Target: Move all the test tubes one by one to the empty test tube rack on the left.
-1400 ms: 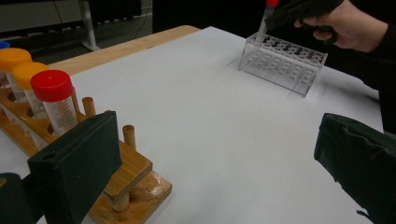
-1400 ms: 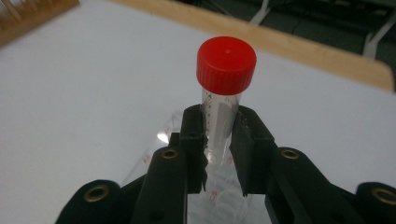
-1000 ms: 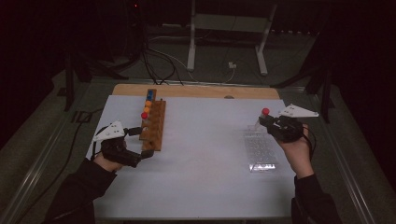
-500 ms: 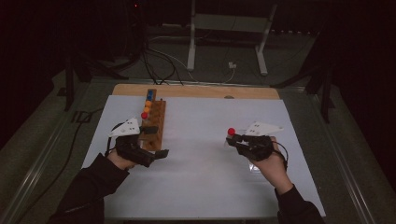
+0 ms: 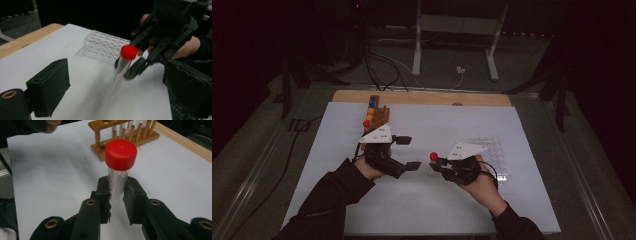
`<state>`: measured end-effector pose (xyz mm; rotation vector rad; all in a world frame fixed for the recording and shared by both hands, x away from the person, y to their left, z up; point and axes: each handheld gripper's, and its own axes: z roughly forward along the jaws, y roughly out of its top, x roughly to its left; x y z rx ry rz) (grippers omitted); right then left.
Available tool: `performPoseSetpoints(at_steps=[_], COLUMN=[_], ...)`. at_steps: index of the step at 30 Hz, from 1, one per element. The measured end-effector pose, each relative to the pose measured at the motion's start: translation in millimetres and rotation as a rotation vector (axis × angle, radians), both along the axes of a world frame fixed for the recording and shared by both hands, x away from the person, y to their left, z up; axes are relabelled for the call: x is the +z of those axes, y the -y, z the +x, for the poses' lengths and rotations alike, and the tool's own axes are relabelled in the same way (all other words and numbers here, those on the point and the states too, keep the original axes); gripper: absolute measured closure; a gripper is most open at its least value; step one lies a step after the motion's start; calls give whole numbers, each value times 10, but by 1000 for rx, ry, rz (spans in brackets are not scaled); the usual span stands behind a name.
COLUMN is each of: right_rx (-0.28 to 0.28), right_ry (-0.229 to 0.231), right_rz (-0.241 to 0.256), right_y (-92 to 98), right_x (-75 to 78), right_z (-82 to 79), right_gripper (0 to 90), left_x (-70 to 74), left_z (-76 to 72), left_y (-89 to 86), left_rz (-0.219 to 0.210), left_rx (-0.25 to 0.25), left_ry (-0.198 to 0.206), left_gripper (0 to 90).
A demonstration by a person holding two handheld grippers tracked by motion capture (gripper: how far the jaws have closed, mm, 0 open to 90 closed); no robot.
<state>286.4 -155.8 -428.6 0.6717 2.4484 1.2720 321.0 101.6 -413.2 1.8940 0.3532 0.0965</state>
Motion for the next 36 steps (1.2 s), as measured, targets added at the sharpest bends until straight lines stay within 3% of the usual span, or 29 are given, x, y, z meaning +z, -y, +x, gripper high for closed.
performPoseSetpoints(at_steps=[7, 18, 24, 28, 36], right_rx=[13, 3, -3, -10, -59], right_ry=[-7, -12, -13, -23, 26], right_rz=[-1, 4, 23, 57, 114], right_y=[-31, -36, -25, 0, 101], right_x=[-24, -27, -14, -8, 72], right_z=[-16, -11, -5, -5, -55], right_gripper=[748, 748, 736, 566, 273], left_x=[-73, -101, -66, -5, 177], left_z=[23, 20, 25, 41, 99], left_y=[211, 336, 332, 285, 87], left_rz=[11, 20, 23, 14, 10], left_rx=[-30, -68, -68, -47, 11], left_ry=[8, 35, 56, 79, 106], left_gripper=[321, 692, 715, 716, 717])
